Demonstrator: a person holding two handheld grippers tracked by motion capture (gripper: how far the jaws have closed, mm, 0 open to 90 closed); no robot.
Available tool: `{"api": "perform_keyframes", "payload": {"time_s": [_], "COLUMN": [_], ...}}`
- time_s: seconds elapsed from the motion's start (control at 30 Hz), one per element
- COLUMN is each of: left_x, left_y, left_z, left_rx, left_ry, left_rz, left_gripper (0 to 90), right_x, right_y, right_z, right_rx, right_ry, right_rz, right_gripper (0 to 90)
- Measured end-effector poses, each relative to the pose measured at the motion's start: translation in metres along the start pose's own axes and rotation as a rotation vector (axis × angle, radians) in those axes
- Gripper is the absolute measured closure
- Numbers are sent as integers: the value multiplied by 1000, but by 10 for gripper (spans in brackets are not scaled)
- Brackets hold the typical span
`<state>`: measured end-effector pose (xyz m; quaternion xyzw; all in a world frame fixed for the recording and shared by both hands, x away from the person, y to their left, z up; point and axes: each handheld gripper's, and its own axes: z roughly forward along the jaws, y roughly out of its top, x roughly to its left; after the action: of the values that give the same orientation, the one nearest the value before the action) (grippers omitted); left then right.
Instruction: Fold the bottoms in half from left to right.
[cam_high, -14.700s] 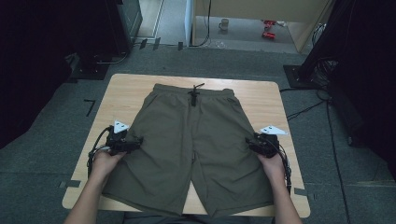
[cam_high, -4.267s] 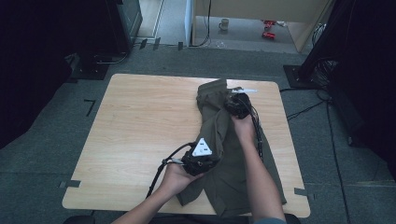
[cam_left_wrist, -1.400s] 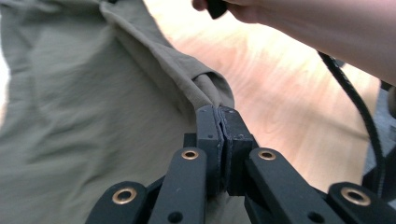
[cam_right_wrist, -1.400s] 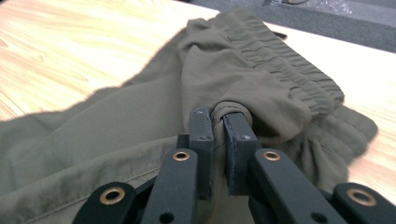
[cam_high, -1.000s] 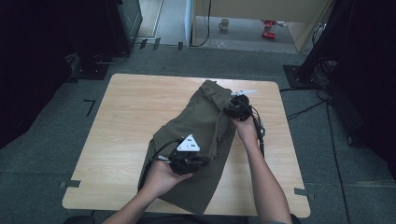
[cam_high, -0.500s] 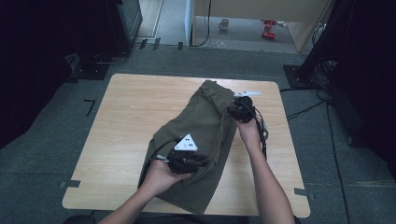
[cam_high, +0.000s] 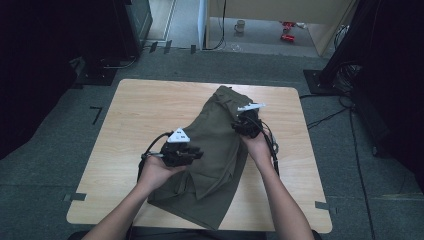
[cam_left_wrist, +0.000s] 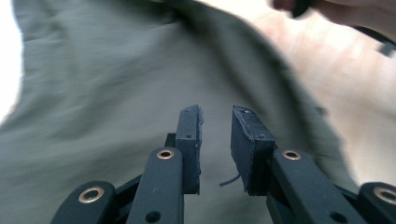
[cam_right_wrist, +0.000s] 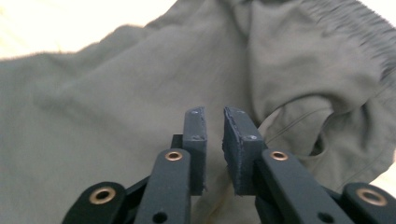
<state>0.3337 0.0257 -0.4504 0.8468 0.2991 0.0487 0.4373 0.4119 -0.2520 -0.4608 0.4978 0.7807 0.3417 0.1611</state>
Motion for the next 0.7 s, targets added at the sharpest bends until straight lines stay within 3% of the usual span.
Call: {"api": "perform_keyframes", "payload": {"time_s": [0.1,0.2,0.3,0.37,0.47,0.7], "left_x": [16,30,45,55,67,77], "left_y": [0,0,1,1,0,-7], "left_z": [0,0,2,4,9,24], "left_rx": [3,-18,-30,-36,-15,14], "left_ry": [14,36,31,67,71,75], "left_rz": [-9,11,12,30,17,37], "left_gripper": [718,705,667,651,623,584], "right_x": [3,6,8,8,6,2], "right_y": [-6,-12,-18,-22,-29,-50], "right_z": [1,-1,-5,-7,-11,-16], "right_rx": [9,6,9,10,16,13], "right_ry": [7,14,18,13,15,35], "right_rz": [-7,-8,-21,-30,-30,1], "right_gripper": [761,739,710,699,685,654]}}
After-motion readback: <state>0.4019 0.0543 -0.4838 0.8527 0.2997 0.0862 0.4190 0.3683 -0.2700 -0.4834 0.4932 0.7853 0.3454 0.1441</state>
